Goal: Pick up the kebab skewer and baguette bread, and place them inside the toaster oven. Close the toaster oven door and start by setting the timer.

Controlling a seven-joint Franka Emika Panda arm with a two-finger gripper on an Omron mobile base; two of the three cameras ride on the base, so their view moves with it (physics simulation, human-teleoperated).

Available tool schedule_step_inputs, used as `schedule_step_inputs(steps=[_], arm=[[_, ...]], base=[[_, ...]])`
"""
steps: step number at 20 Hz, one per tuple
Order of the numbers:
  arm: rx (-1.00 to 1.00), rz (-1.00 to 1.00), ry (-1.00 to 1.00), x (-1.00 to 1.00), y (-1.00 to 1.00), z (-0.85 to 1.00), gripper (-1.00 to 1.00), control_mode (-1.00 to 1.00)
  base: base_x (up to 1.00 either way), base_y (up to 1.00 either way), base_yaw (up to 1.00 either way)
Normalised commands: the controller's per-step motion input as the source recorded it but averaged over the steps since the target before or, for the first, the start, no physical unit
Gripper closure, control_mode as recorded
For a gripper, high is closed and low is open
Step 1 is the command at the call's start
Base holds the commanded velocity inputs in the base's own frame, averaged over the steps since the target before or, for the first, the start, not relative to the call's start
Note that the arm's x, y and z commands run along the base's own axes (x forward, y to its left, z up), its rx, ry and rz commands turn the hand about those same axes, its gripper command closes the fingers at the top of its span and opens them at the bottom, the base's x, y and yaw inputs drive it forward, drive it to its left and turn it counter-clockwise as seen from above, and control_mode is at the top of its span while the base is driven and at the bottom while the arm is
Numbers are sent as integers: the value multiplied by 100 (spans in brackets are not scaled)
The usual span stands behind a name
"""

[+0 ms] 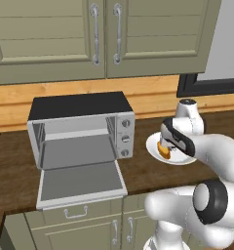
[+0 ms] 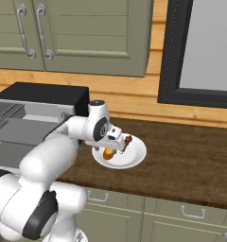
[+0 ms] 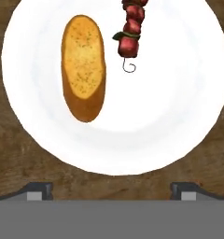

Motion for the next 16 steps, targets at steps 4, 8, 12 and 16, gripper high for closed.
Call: schedule_step_inputs(steps=[4, 8, 12, 16], arm=[[5, -2, 11, 42, 0, -53, -100, -100], [9, 0, 3, 33, 0, -35, -100, -100], [9, 0, 1, 15, 0, -30, -100, -100], [7, 0, 0, 13, 0, -33, -100, -100]], base=[[0, 0, 0], [0, 0, 0], [0, 0, 0], [0, 0, 0]])
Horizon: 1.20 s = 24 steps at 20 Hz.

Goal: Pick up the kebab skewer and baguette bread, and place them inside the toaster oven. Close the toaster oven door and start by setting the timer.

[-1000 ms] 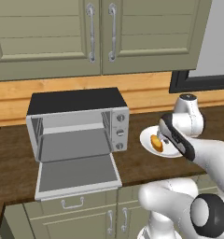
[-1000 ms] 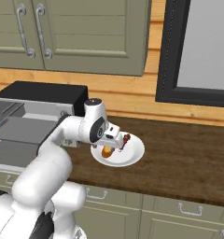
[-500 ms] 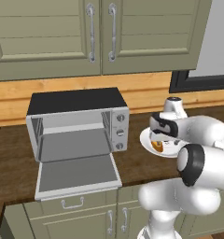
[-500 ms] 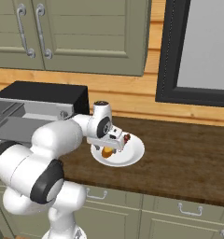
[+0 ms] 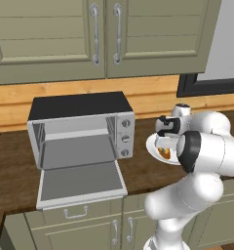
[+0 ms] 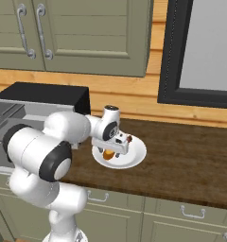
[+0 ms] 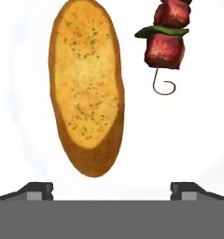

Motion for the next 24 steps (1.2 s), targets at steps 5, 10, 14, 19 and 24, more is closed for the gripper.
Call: schedule_step_inputs(steps=[5, 10, 14, 19, 24], arm=[[7, 0, 0, 26, 2, -25, -100, -100], [5, 0, 0, 39, 6, -21, -100, -100], [2, 0, 0, 7, 0, -18, -100, -100], [2, 0, 0, 4, 0, -6, -100, -100], [2, -2, 0, 0, 0, -6, 100, -100]], base=[[0, 0, 0], [0, 0, 0], [0, 0, 0], [0, 0, 0], [0, 0, 0]])
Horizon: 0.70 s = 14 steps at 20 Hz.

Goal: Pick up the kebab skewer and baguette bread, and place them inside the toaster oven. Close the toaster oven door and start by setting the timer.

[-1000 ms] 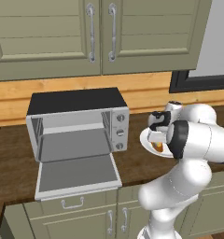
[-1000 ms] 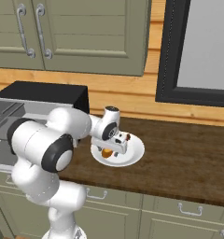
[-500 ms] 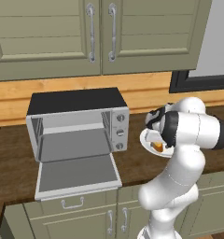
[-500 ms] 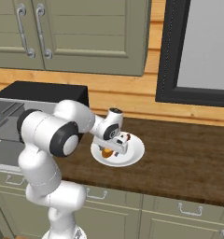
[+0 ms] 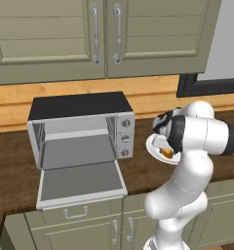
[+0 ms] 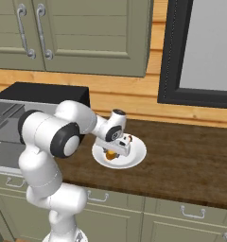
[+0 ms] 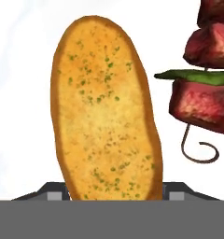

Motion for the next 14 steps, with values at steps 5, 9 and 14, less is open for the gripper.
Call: schedule_step_inputs(steps=[5, 9, 14], arm=[[6, -1, 0, -10, 0, 14, 100, -100], [3, 0, -4, -65, 0, 100, 100, -100], [-3, 0, -4, -100, 42, 58, 100, -100]], base=[[0, 0, 0], [0, 0, 0], [0, 0, 0]])
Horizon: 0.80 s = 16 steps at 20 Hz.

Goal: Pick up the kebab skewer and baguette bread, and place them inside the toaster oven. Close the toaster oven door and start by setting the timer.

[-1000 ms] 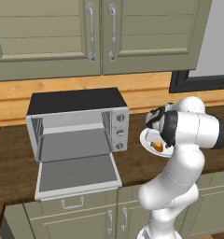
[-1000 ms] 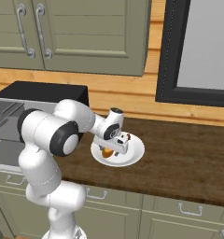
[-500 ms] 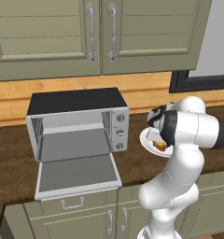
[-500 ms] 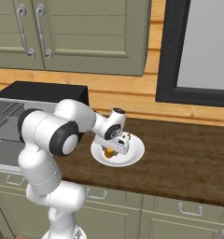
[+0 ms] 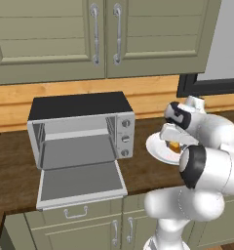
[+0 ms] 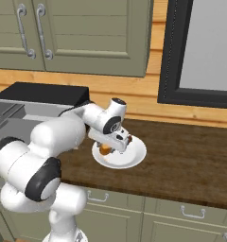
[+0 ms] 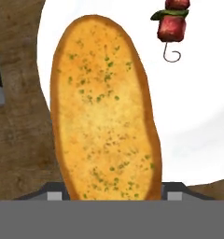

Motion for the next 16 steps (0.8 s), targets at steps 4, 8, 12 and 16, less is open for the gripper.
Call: schedule_step_inputs(steps=[4, 8, 12, 16], arm=[[0, -2, 0, -97, 88, 54, 100, -100], [-2, -10, 0, -82, 98, 52, 100, -100], [-5, -10, 1, -50, 100, 27, 100, -100], [-7, -10, 0, -18, 100, 10, 100, -100]], base=[[0, 0, 0], [0, 0, 0], [0, 0, 0], [0, 0, 0]])
